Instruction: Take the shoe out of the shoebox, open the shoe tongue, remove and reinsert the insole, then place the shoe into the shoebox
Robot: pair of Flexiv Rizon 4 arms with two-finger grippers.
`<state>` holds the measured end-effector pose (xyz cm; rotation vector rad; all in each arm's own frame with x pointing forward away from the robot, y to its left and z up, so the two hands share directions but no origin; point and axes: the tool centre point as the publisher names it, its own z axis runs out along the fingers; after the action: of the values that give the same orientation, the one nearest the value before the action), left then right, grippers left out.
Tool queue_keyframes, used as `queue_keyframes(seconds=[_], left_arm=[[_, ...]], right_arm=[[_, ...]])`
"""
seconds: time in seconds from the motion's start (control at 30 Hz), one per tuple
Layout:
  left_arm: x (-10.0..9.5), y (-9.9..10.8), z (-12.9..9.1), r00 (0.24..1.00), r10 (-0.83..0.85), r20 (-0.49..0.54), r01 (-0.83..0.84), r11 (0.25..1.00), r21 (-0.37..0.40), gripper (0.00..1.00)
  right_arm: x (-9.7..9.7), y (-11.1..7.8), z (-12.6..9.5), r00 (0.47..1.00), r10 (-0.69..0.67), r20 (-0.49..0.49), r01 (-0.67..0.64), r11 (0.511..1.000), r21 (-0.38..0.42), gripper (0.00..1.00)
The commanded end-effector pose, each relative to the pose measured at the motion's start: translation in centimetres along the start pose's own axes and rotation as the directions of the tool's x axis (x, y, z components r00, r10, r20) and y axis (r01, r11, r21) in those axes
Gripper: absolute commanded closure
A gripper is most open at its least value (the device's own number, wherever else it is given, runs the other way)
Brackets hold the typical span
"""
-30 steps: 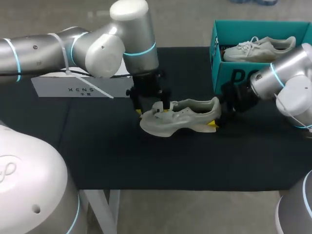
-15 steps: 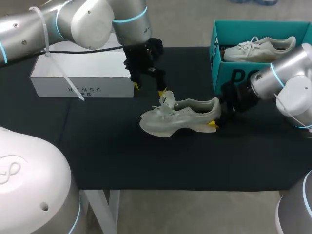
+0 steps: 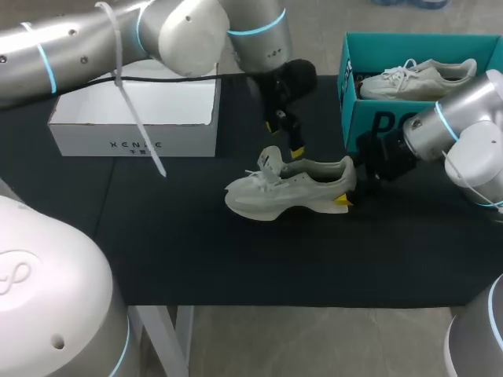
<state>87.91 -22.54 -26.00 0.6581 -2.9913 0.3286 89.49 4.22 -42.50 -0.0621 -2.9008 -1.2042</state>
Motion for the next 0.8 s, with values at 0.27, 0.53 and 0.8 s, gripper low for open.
queue_keyframes(seconds=[0.27, 0.53, 0.8], left_arm=[[-1.1, -4.9, 3.3, 0.524, 0.839, -0.148, -0.832, 0.467, -0.299, 1.0], [-1.1, -4.6, 3.7, 0.619, 0.763, -0.183, -0.781, 0.574, -0.246, 1.0], [-1.1, -4.6, 4.6, 0.614, 0.768, -0.184, -0.786, 0.572, -0.234, 1.0]], right_arm=[[-0.1, -0.6, 0.9, 1.0, 0.001, 0.0, -0.001, 1.0, 0.003, 1.0], [-0.1, -0.6, 0.9, 1.0, 0.001, 0.0, -0.001, 1.0, 0.003, 1.0], [-0.1, -0.6, 0.9, 1.0, 0.001, 0.0, -0.001, 1.0, 0.003, 1.0]])
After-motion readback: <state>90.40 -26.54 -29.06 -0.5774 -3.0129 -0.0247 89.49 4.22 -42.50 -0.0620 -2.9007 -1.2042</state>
